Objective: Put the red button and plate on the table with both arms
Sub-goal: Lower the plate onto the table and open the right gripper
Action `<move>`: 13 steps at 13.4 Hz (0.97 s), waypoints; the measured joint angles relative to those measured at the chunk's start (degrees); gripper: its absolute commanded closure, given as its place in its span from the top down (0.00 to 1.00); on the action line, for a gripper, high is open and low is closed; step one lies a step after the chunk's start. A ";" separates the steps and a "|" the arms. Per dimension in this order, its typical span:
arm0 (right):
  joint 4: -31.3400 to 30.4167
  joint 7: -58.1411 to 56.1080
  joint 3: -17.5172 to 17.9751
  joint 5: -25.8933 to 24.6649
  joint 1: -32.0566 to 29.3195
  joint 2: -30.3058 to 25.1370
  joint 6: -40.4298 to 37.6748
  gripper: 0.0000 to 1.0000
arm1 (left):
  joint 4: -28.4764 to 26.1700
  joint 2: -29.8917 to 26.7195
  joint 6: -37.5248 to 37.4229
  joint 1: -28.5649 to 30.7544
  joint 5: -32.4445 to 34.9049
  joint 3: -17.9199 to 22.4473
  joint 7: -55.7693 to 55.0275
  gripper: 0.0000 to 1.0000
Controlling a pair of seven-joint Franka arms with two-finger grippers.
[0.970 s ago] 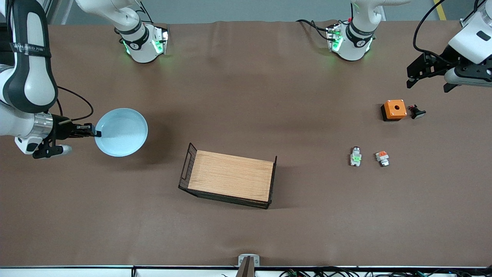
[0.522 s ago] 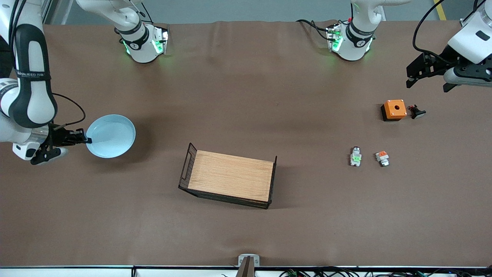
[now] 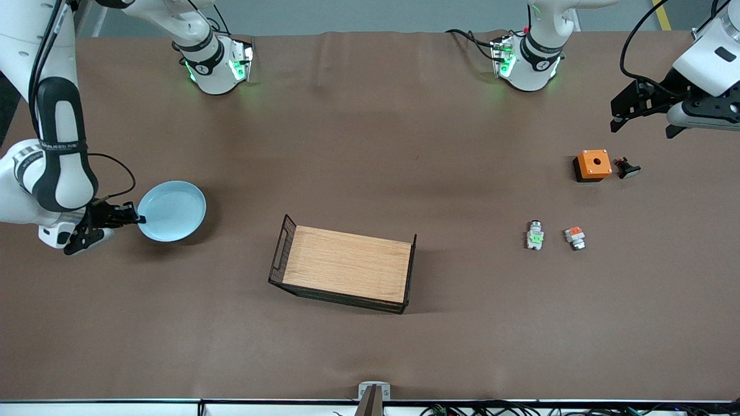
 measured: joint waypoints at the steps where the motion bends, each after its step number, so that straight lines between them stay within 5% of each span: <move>1: 0.00 -1.05 0.13 1.02 -0.05 0.91 0.51 0.03 | -0.30 0.00 -0.05 -0.01 0.00 -0.11 -0.06 1.00; 13: 0.19 -5.64 0.70 2.80 -0.43 4.03 4.83 0.14 | -1.10 0.01 -0.06 0.15 0.00 -0.38 -0.73 1.00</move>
